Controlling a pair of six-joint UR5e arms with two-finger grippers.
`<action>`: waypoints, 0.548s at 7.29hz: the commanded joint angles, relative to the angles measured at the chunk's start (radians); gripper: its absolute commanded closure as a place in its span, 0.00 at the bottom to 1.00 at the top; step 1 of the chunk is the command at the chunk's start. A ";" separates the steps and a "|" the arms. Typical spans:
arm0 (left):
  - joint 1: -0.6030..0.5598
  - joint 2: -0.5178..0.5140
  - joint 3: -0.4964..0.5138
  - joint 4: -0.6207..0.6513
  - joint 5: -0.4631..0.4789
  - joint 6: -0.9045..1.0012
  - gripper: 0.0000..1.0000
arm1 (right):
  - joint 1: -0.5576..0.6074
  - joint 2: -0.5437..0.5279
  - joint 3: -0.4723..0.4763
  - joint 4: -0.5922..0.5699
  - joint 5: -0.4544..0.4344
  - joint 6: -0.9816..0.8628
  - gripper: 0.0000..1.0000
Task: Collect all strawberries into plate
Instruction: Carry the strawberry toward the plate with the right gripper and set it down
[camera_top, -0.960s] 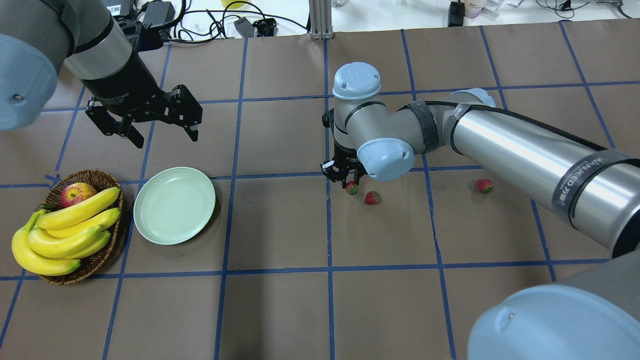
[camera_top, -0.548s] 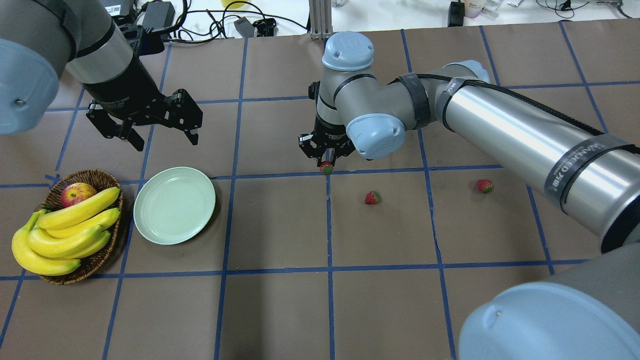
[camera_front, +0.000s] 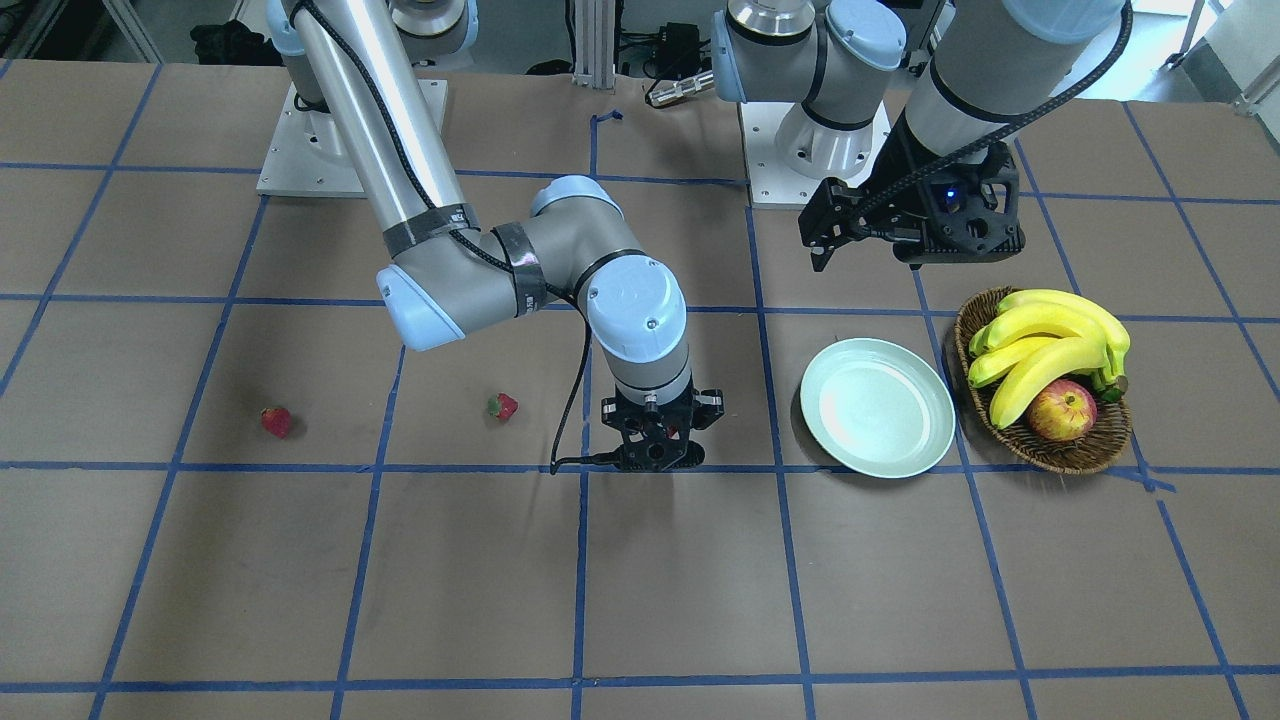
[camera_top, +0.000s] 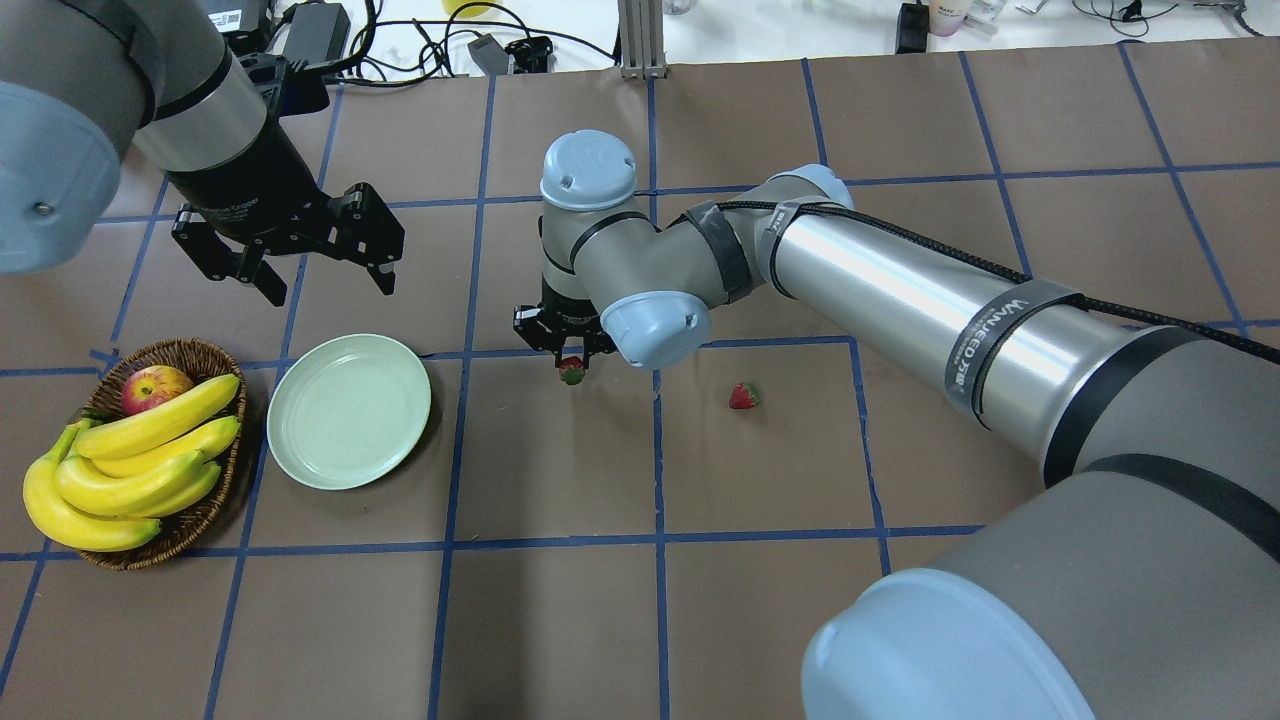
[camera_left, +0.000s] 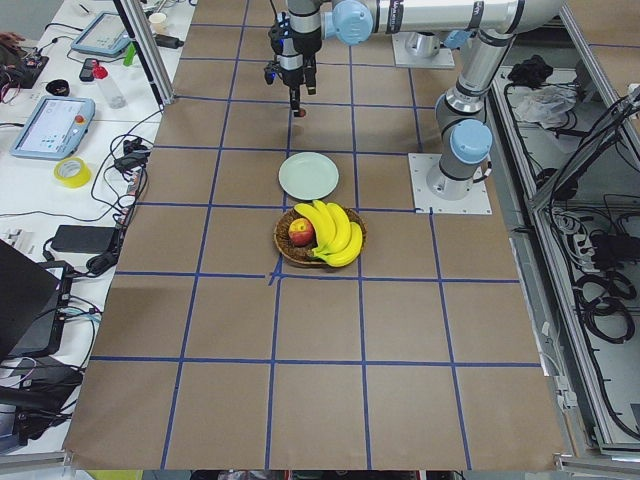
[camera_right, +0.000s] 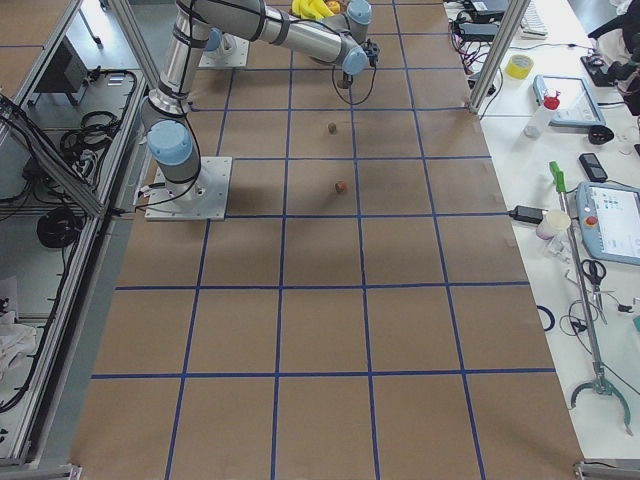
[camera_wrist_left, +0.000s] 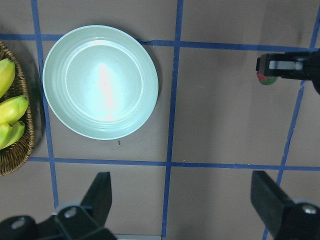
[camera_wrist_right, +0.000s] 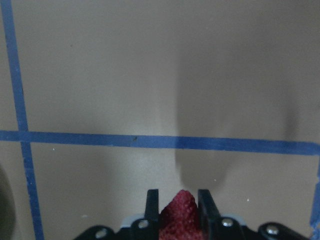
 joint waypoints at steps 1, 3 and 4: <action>0.003 0.000 -0.001 0.000 0.001 0.001 0.00 | 0.014 0.004 0.010 0.010 0.016 0.004 0.86; 0.000 0.000 -0.001 0.000 0.002 0.000 0.00 | 0.014 -0.005 0.048 0.008 0.015 -0.006 0.22; 0.000 0.000 -0.001 -0.002 0.004 0.001 0.00 | 0.013 -0.009 0.048 0.009 0.013 -0.006 0.19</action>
